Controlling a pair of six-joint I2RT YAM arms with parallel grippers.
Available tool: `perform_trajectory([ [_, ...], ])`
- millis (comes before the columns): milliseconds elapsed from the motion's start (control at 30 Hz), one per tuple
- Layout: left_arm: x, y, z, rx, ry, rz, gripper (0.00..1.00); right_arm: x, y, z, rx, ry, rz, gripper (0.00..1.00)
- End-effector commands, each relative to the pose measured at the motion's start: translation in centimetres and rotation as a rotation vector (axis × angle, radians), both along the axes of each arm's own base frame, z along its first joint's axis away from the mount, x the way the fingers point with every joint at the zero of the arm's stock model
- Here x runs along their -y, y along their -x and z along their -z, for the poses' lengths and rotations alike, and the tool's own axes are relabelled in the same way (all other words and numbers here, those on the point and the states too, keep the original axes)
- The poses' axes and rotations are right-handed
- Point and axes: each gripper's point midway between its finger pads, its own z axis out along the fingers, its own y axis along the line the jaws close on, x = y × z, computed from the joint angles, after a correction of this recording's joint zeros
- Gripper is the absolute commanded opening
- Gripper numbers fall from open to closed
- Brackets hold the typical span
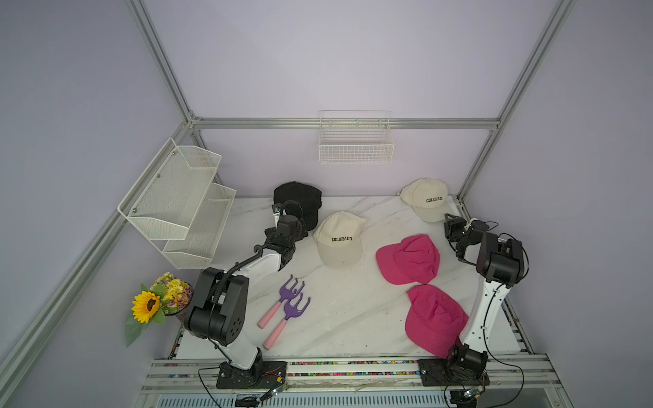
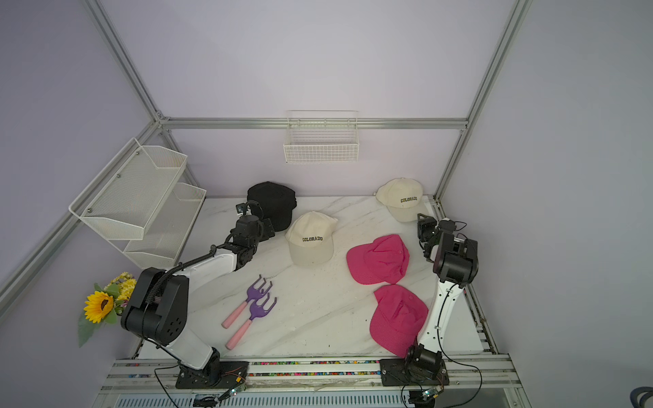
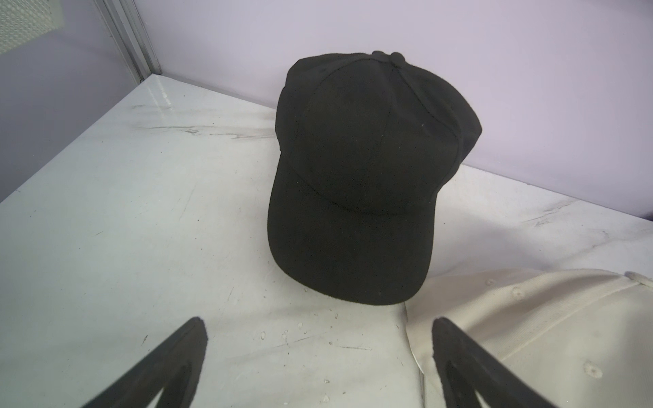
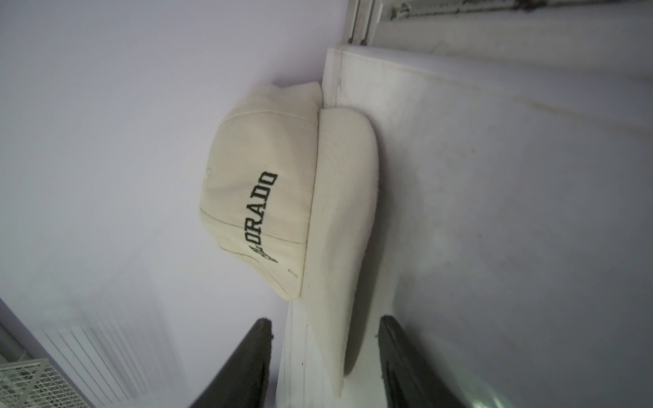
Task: Stack the baseball caps by color
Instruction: Pick up the baseball cap at the corner of the board.
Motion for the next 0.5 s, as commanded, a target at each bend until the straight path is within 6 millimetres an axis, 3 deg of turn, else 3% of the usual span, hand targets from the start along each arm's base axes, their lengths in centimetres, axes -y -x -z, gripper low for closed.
perform_trajectory([
  [0,-0.5,-1.1,-2.1,0.072,0.008,-0.035,1.0,0.2,-1.2,1.4,-0.026,-0.053,0.066,0.48],
  [167,-0.5,-1.3,-1.8,0.071,0.006,-0.036,1.0,0.0,-2.6,1.7,-0.037,-0.057,0.078,0.41],
  [300,-0.4,-1.4,-1.8,0.072,0.01,-0.032,1.0,-0.5,-2.5,0.9,0.001,-0.057,0.054,0.09],
  [367,-0.2,-1.5,-2.0,0.073,0.016,-0.02,1.0,-0.8,-1.9,-0.6,0.053,-0.056,0.051,0.0],
  [467,0.4,-1.6,-2.6,0.082,0.032,0.012,1.0,-1.0,-1.1,-4.0,0.132,-0.033,0.051,0.0],
])
